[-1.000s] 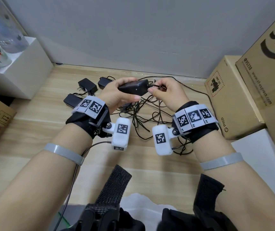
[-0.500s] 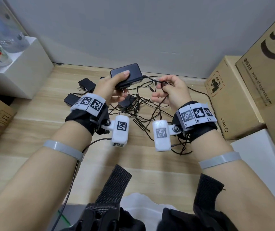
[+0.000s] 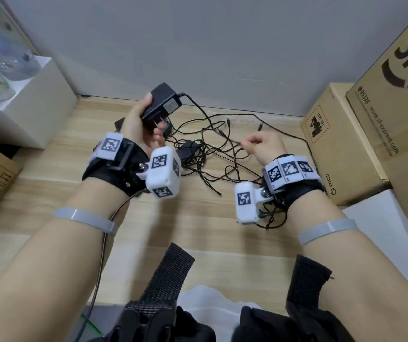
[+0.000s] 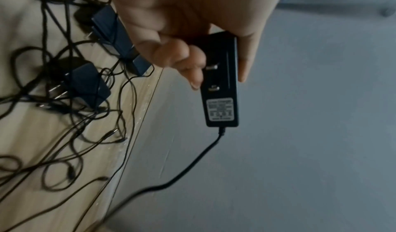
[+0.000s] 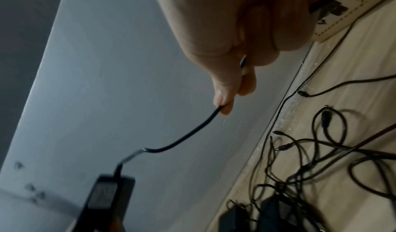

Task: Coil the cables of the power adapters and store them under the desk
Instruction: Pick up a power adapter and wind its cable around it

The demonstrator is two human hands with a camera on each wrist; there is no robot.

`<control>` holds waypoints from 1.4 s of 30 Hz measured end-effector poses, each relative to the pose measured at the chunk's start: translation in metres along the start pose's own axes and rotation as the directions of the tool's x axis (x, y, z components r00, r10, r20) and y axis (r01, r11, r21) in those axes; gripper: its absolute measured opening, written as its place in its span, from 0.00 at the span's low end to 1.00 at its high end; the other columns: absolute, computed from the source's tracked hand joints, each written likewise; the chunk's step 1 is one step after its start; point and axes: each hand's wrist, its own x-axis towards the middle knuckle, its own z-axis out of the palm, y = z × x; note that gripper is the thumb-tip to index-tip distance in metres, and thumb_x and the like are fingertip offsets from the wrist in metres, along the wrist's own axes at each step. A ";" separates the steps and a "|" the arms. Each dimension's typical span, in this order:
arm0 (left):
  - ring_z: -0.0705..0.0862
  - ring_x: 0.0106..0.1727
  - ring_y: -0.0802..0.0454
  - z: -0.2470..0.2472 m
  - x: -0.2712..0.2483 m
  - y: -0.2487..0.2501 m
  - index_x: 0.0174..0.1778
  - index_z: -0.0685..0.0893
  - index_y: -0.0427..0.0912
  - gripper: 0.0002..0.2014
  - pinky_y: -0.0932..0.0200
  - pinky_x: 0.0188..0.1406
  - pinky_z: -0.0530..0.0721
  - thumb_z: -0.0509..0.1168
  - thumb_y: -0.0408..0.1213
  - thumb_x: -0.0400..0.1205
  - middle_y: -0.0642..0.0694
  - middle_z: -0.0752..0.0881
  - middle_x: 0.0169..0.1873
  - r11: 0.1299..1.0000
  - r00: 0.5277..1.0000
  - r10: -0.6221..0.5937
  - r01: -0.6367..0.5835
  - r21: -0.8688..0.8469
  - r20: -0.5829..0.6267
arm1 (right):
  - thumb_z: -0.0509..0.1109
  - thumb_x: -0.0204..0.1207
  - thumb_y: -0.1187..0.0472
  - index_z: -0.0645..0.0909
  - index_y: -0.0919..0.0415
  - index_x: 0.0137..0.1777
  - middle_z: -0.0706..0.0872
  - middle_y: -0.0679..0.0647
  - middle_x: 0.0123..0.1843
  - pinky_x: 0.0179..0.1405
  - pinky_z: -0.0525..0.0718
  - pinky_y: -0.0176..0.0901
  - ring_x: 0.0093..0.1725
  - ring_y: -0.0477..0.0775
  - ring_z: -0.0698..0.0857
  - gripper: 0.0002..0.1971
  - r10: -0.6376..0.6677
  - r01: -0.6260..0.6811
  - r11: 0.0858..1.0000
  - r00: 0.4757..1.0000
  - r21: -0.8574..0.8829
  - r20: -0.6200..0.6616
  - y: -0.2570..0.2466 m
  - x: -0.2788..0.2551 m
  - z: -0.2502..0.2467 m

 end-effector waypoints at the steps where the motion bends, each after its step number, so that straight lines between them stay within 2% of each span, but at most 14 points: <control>1: 0.68 0.16 0.61 0.004 -0.001 -0.003 0.43 0.81 0.45 0.17 0.72 0.14 0.65 0.62 0.57 0.78 0.51 0.75 0.22 0.999 1.000 -0.018 0.018 0.049 0.017 | 0.66 0.79 0.58 0.84 0.60 0.50 0.81 0.48 0.39 0.43 0.74 0.36 0.39 0.45 0.78 0.08 0.004 0.001 0.998 0.997 -0.068 0.077 0.000 -0.002 0.002; 4: 0.68 0.16 0.61 0.013 -0.002 -0.009 0.43 0.82 0.46 0.17 0.71 0.13 0.67 0.62 0.57 0.78 0.50 0.75 0.22 0.989 0.998 -0.027 0.019 0.147 0.057 | 0.52 0.84 0.49 0.82 0.62 0.57 0.83 0.49 0.39 0.31 0.75 0.23 0.35 0.44 0.78 0.22 0.036 -0.047 0.998 0.962 0.035 0.270 -0.009 -0.008 0.013; 8: 0.72 0.17 0.61 0.023 -0.004 -0.018 0.42 0.81 0.42 0.17 0.70 0.14 0.70 0.64 0.55 0.78 0.50 0.80 0.22 0.973 0.999 -0.039 0.030 0.227 0.034 | 0.34 0.83 0.42 0.81 0.61 0.60 0.85 0.56 0.60 0.45 0.70 0.24 0.54 0.48 0.82 0.36 0.002 -0.105 0.935 0.957 0.340 0.290 -0.024 -0.007 0.021; 11: 0.74 0.18 0.61 0.028 -0.005 -0.024 0.40 0.81 0.43 0.14 0.70 0.17 0.72 0.66 0.52 0.78 0.51 0.81 0.22 0.959 0.998 -0.057 0.044 0.279 0.036 | 0.48 0.85 0.46 0.80 0.56 0.56 0.89 0.48 0.46 0.55 0.72 0.37 0.51 0.45 0.85 0.21 -0.112 -0.020 0.890 0.959 0.455 0.262 -0.032 -0.009 0.022; 13: 0.76 0.20 0.61 0.030 -0.006 -0.026 0.42 0.81 0.42 0.13 0.70 0.19 0.75 0.68 0.50 0.77 0.51 0.82 0.26 0.961 0.996 -0.063 0.043 0.274 0.067 | 0.56 0.84 0.62 0.76 0.57 0.49 0.86 0.46 0.30 0.48 0.81 0.41 0.36 0.44 0.87 0.07 -0.180 0.020 0.809 0.960 0.587 0.215 -0.033 -0.009 0.023; 15: 0.79 0.23 0.60 0.032 -0.007 -0.026 0.47 0.82 0.40 0.14 0.70 0.23 0.79 0.68 0.48 0.77 0.47 0.85 0.32 0.965 0.990 -0.067 0.034 0.261 0.120 | 0.53 0.84 0.68 0.74 0.55 0.47 0.77 0.48 0.23 0.36 0.83 0.40 0.23 0.43 0.83 0.11 -0.202 0.082 0.755 0.973 0.651 0.111 -0.033 -0.010 0.025; 18: 0.84 0.29 0.59 0.035 -0.010 -0.023 0.52 0.82 0.35 0.15 0.70 0.28 0.84 0.67 0.43 0.78 0.43 0.88 0.41 0.954 0.970 -0.094 0.024 0.298 0.224 | 0.50 0.86 0.62 0.75 0.50 0.49 0.65 0.50 0.23 0.21 0.78 0.37 0.14 0.41 0.69 0.13 -0.196 0.193 0.762 0.979 0.618 -0.064 -0.031 -0.011 0.030; 21: 0.84 0.32 0.58 0.038 -0.013 -0.019 0.60 0.80 0.36 0.18 0.69 0.31 0.85 0.63 0.44 0.80 0.42 0.86 0.48 0.949 0.938 -0.115 0.007 0.315 0.326 | 0.48 0.87 0.58 0.74 0.52 0.51 0.59 0.52 0.24 0.17 0.79 0.38 0.13 0.39 0.60 0.13 -0.160 0.157 0.765 0.986 0.624 -0.052 -0.027 -0.013 0.037; 27: 0.84 0.29 0.57 0.049 -0.016 -0.017 0.63 0.75 0.37 0.17 0.69 0.31 0.85 0.61 0.42 0.82 0.42 0.87 0.43 0.953 0.925 -0.022 -0.095 0.289 0.379 | 0.50 0.85 0.63 0.72 0.48 0.47 0.67 0.45 0.24 0.08 0.62 0.29 0.12 0.38 0.63 0.12 -0.092 -0.018 0.849 0.979 0.528 0.180 -0.033 -0.028 0.054; 31: 0.81 0.24 0.53 0.049 -0.012 -0.020 0.53 0.71 0.38 0.09 0.69 0.22 0.80 0.63 0.35 0.82 0.37 0.82 0.41 0.905 0.950 0.090 -0.204 0.375 0.299 | 0.53 0.85 0.61 0.70 0.48 0.38 0.73 0.47 0.29 0.11 0.67 0.26 0.12 0.35 0.71 0.14 -0.155 0.099 0.969 0.956 0.225 0.247 -0.032 -0.029 0.050; 35: 0.74 0.26 0.47 0.047 -0.012 -0.021 0.43 0.68 0.42 0.09 0.65 0.19 0.75 0.64 0.34 0.82 0.39 0.77 0.37 0.851 0.944 0.146 -0.273 0.448 0.297 | 0.54 0.84 0.60 0.71 0.48 0.35 0.74 0.46 0.30 0.15 0.71 0.25 0.14 0.30 0.73 0.15 -0.175 0.135 0.980 0.937 0.149 0.304 -0.034 -0.032 0.047; 37: 0.76 0.29 0.49 0.047 -0.010 -0.022 0.40 0.67 0.45 0.12 0.64 0.21 0.75 0.66 0.35 0.81 0.44 0.77 0.37 0.760 0.931 0.200 -0.345 0.551 0.306 | 0.58 0.83 0.59 0.79 0.54 0.39 0.74 0.44 0.30 0.21 0.71 0.27 0.21 0.34 0.76 0.13 -0.185 0.162 0.982 0.927 0.098 0.325 -0.036 -0.034 0.044; 39: 0.78 0.33 0.52 0.045 -0.007 -0.024 0.41 0.67 0.47 0.13 0.63 0.27 0.76 0.68 0.37 0.78 0.50 0.78 0.36 0.558 0.902 0.296 -0.430 0.710 0.314 | 0.64 0.79 0.60 0.83 0.59 0.43 0.77 0.45 0.32 0.35 0.72 0.36 0.33 0.41 0.76 0.08 -0.219 0.219 0.975 0.911 0.039 0.349 -0.038 -0.035 0.041; 42: 0.79 0.40 0.51 0.034 0.000 -0.027 0.46 0.69 0.46 0.15 0.57 0.40 0.78 0.71 0.41 0.76 0.53 0.79 0.37 0.370 0.885 0.372 -0.418 0.830 0.280 | 0.72 0.72 0.62 0.79 0.50 0.33 0.81 0.47 0.36 0.46 0.74 0.40 0.40 0.46 0.77 0.10 -0.255 0.273 0.962 0.904 -0.002 0.343 -0.037 -0.037 0.038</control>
